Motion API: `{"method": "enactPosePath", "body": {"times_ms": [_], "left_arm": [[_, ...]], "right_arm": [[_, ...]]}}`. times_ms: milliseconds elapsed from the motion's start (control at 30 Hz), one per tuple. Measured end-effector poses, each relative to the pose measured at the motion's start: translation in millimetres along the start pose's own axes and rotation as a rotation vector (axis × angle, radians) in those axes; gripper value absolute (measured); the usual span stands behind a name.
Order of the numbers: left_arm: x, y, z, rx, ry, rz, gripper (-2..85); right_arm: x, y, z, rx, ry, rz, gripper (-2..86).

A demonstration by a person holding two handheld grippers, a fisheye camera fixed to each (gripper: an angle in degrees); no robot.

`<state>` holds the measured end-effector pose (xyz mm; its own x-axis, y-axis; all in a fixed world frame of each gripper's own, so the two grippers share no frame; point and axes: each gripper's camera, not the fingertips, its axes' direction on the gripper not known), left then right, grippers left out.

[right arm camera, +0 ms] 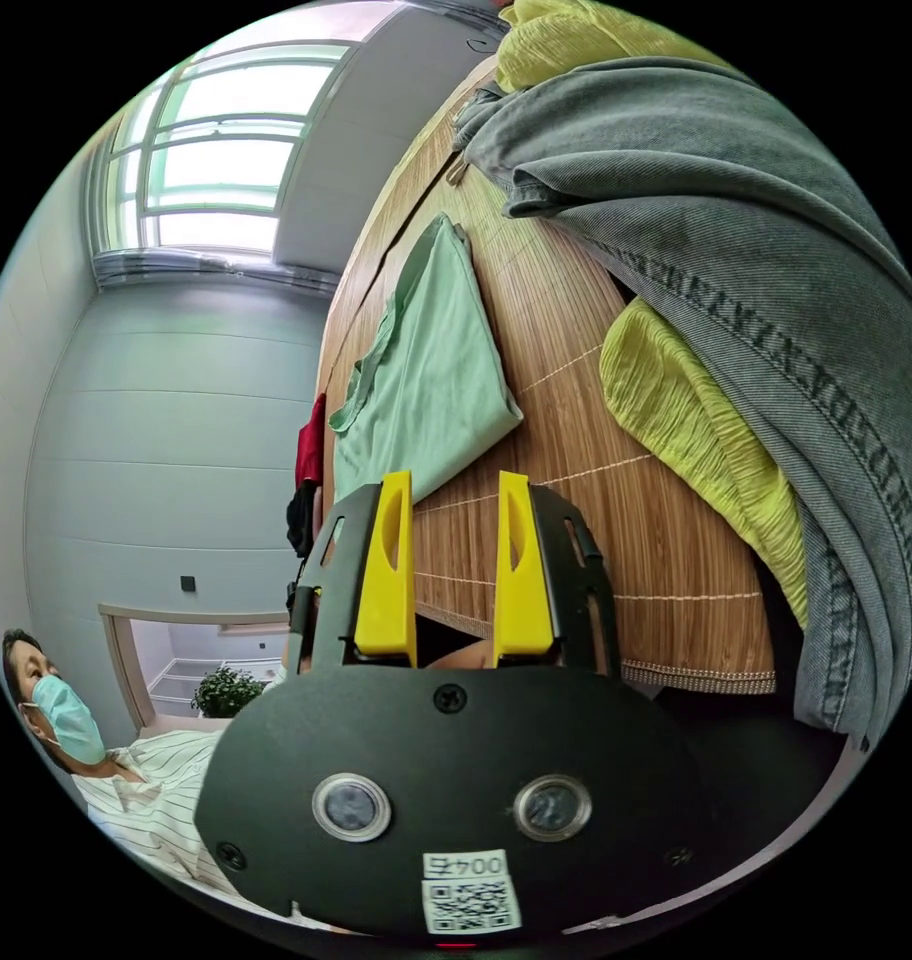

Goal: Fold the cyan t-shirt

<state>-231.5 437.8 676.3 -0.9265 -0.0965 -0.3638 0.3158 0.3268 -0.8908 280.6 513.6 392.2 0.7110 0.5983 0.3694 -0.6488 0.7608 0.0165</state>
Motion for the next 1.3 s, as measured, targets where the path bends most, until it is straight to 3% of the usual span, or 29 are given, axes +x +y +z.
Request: {"method": "enactPosePath", "body": {"times_ms": [667,867,1033,1300], "left_arm": [[-28,1,14,0.015,0.005,-0.037,4.2],[-31,1,17,0.019,-0.041,0.011,1.9],[-31,6,13,0.006,-0.073,0.037,1.2],[-57,42,-17,-0.058,-0.079,0.049,1.0]], "right_arm": [[40,-4,-10,0.104,-0.171,0.174,10.8],[33,-12,-5,0.128,-0.118,0.159,1.9],[4,0,-9,0.164,-0.015,0.063,-0.1],[-13,54,-20,0.061,0.073,0.045,-0.4]]}}
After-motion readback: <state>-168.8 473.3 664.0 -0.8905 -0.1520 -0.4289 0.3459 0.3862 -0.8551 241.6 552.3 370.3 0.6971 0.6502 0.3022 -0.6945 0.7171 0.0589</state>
